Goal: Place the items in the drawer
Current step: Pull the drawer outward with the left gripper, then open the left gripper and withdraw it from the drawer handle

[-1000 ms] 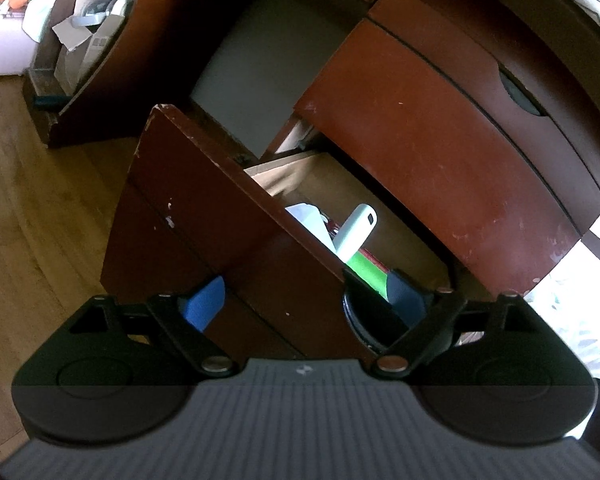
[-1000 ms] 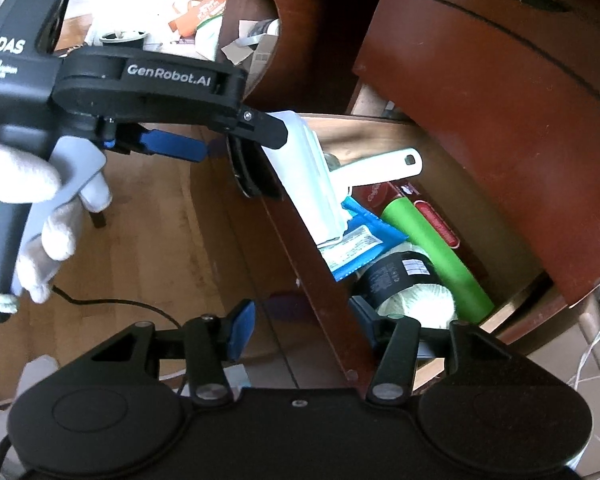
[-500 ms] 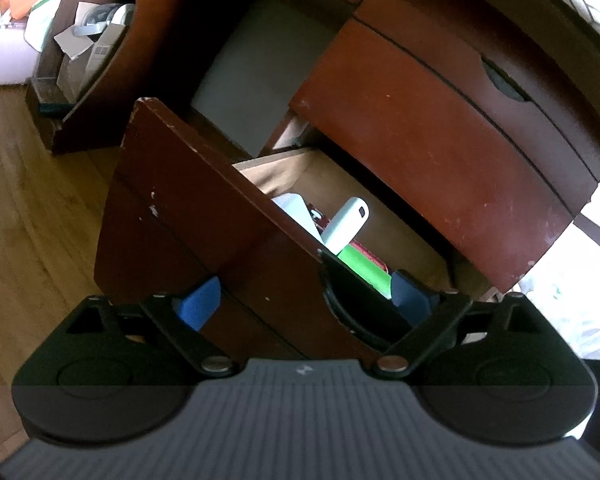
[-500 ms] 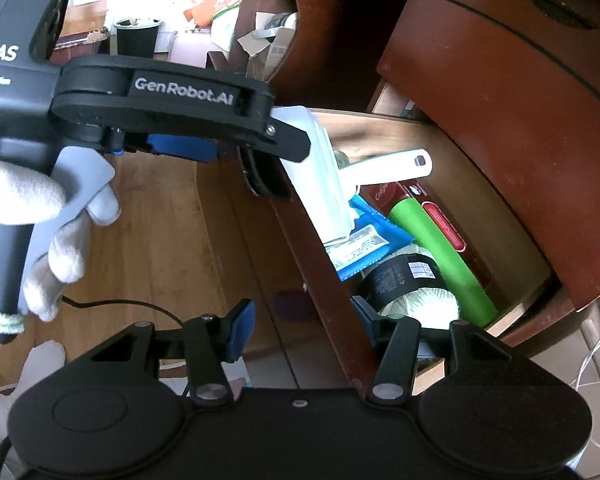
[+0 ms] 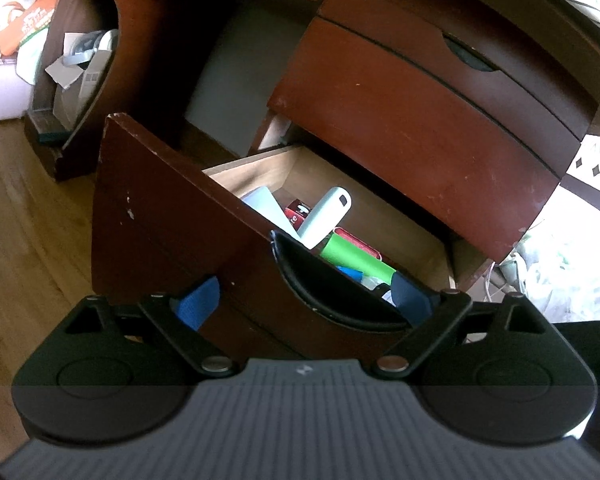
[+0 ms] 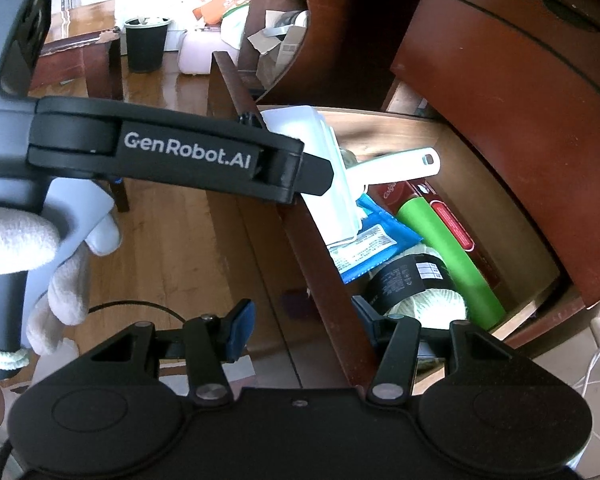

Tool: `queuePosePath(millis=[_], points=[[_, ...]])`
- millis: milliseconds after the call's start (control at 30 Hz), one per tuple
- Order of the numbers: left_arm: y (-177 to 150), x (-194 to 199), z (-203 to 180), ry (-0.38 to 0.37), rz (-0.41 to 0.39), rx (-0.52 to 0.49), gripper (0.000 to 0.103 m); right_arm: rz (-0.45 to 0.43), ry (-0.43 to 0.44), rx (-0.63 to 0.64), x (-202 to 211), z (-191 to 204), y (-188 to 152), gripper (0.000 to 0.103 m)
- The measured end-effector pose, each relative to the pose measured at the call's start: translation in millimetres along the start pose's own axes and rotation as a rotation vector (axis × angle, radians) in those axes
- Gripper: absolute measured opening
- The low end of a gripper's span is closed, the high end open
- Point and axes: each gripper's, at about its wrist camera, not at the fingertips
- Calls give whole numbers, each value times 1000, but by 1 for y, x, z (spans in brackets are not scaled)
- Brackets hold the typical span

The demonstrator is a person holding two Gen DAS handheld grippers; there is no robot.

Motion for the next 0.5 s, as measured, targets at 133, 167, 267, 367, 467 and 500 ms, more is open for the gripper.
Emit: queuePosePath(millis=[133, 167, 267, 367, 467, 500], points=[[-1, -3, -1, -5, 6, -12, 93, 6, 13, -10, 3, 0, 1, 59], [-2, 0, -3, -2, 4, -17, 93, 6, 19, -20, 3, -1, 1, 59], [-4, 3, -6, -5, -3, -42, 93, 11, 39, -37, 7, -2, 2, 59], [-6, 9, -4, -61, 30, -31, 93, 18, 31, -20, 12, 2, 2, 59], [-12, 14, -2, -77, 20, -32, 93, 23, 27, -16, 21, 4, 4, 59], [-13, 16, -1, -76, 17, -33, 93, 26, 28, -15, 23, 4, 4, 59]])
Point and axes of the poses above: each gripper's, at about its wrist camera, not at the fingertips, and x roughly against the way its jaws point, z to its left, y to its top, and after that the axes turned 10 degrees about y, right-handed
